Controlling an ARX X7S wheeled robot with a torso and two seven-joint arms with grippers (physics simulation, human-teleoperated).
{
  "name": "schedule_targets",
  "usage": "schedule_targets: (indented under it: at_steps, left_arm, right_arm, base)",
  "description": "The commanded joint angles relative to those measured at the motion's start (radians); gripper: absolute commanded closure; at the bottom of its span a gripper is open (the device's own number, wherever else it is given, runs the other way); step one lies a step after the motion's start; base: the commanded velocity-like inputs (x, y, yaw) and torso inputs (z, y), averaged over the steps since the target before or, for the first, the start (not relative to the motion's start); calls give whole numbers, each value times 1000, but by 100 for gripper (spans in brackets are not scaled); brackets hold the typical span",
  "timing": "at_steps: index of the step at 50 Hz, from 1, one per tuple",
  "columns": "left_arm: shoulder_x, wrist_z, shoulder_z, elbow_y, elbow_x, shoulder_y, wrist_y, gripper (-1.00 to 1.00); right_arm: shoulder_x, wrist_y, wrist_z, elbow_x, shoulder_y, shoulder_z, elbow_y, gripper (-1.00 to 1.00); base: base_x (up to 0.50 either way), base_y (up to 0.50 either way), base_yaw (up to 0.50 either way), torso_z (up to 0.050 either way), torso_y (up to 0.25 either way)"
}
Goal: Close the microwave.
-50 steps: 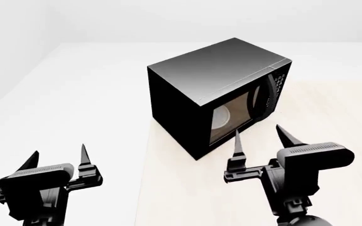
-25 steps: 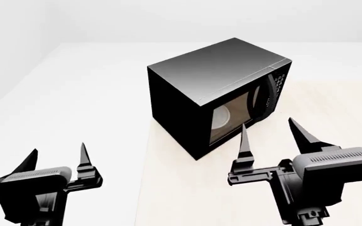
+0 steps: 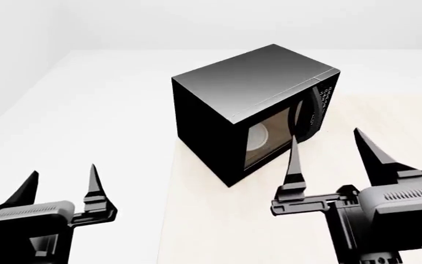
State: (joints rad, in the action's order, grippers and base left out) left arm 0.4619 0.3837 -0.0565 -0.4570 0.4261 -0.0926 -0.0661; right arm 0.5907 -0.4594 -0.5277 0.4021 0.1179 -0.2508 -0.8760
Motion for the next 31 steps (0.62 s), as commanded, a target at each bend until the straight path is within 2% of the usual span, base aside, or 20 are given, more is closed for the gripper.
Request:
schedule_targets:
  at_steps: [1,31]
  left_arm:
    - [4,-3,5,-16,6,-10,14,-100]
    - [17,0,31,-64,40,-44,35,-100]
  right_arm:
    - [15,-1,-24,-38,-6,-7,-43,-100]
    - [55,30,-64,-152,-21,-54,-125,-100]
  base:
    - [0,0,0,0,0]
    - [0,0,0,0,0]
